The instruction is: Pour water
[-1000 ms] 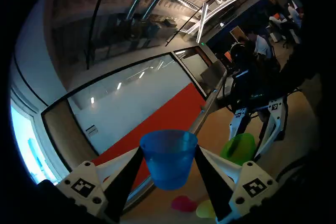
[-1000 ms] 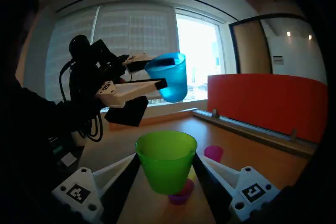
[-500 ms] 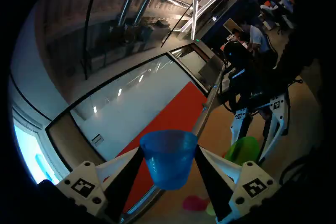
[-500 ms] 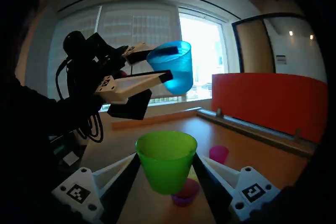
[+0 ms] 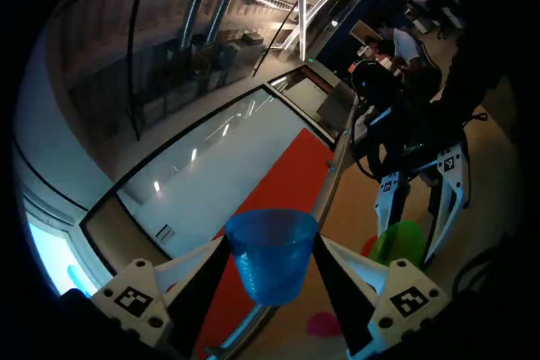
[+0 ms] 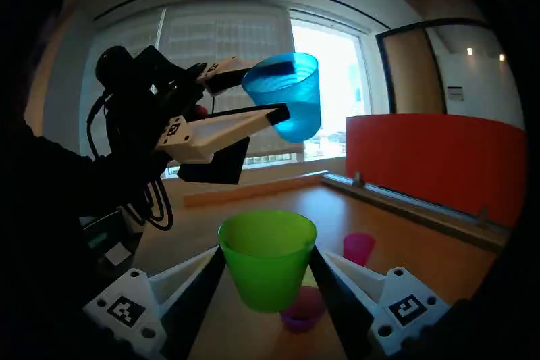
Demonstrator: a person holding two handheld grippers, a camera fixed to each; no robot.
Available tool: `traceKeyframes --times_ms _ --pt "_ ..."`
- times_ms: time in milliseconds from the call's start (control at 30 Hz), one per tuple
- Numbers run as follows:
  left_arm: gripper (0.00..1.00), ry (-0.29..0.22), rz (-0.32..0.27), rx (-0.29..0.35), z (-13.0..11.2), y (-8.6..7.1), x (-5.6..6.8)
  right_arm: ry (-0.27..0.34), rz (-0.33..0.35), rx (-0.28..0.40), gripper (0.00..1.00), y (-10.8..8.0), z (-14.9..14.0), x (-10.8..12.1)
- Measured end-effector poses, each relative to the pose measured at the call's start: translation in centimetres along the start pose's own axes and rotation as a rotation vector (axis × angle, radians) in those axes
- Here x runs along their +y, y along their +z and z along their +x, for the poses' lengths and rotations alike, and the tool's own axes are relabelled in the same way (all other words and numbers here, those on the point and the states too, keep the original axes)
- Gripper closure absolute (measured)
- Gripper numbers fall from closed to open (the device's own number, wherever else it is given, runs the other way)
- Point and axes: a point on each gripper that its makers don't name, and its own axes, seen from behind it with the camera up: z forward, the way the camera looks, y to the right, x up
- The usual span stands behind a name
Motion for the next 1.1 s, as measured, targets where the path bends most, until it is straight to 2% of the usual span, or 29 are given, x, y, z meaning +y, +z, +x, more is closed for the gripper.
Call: traceKeyframes --times_ms 200,500,900,1100 --pt "0.14 0.046 0.003 0.002 0.11 0.32 0.10 0.000 0.008 0.005 0.11 0.05 0.39 -0.26" --pt "0.14 0.087 0.005 0.010 0.36 0.59 0.05 -0.007 0.007 0.004 0.11 -0.03 0.50 -0.26" --pt "0.14 0.177 -0.003 0.008 0.41 0.79 0.99 -0.009 0.002 0.006 0.11 -0.37 0.66 -0.15" --pt "0.14 0.211 0.003 0.009 0.52 0.82 0.94 -0.008 -0.005 0.007 0.11 -0.57 0.52 0.11"
